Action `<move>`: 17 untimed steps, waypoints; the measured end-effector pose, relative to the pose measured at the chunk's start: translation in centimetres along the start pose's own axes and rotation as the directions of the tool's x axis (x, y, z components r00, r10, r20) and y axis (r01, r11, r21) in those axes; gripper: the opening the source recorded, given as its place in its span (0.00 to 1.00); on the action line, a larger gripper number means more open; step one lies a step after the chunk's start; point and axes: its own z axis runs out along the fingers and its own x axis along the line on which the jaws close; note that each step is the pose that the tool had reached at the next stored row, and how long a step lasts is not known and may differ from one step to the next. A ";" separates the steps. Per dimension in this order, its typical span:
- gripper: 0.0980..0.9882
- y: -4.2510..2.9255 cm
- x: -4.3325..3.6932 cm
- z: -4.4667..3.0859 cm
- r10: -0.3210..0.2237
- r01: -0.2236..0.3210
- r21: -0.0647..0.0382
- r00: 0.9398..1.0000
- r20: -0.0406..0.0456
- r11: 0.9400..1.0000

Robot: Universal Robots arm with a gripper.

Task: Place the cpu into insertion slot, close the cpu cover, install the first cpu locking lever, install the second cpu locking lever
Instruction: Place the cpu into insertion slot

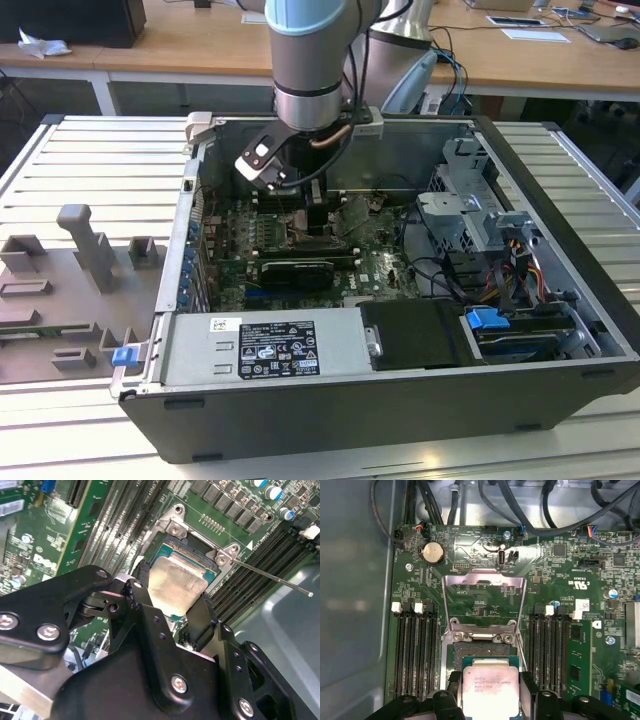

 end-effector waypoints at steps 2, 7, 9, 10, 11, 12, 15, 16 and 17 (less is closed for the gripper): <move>0.50 -0.01 0.25 0.40 0.005 -0.005 0.000 1.000 0.000 1.000; 0.50 -0.05 0.57 1.12 0.010 -0.010 0.000 1.000 0.001 1.000; 0.50 0.01 0.64 1.30 0.022 -0.022 0.000 1.000 0.002 1.000; 0.50 0.04 0.68 1.43 0.029 -0.029 0.000 1.000 0.002 1.000; 0.50 0.03 0.68 1.57 0.031 -0.031 0.000 1.000 0.003 1.000; 0.50 0.02 0.68 1.72 0.031 -0.031 0.000 1.000 0.003 1.000; 0.50 0.01 0.67 1.92 0.035 -0.035 0.000 0.999 0.003 0.999; 0.50 0.01 0.67 1.98 0.037 -0.037 0.000 0.999 0.003 0.999; 0.50 0.01 0.67 2.02 0.038 -0.038 0.000 0.999 0.004 0.999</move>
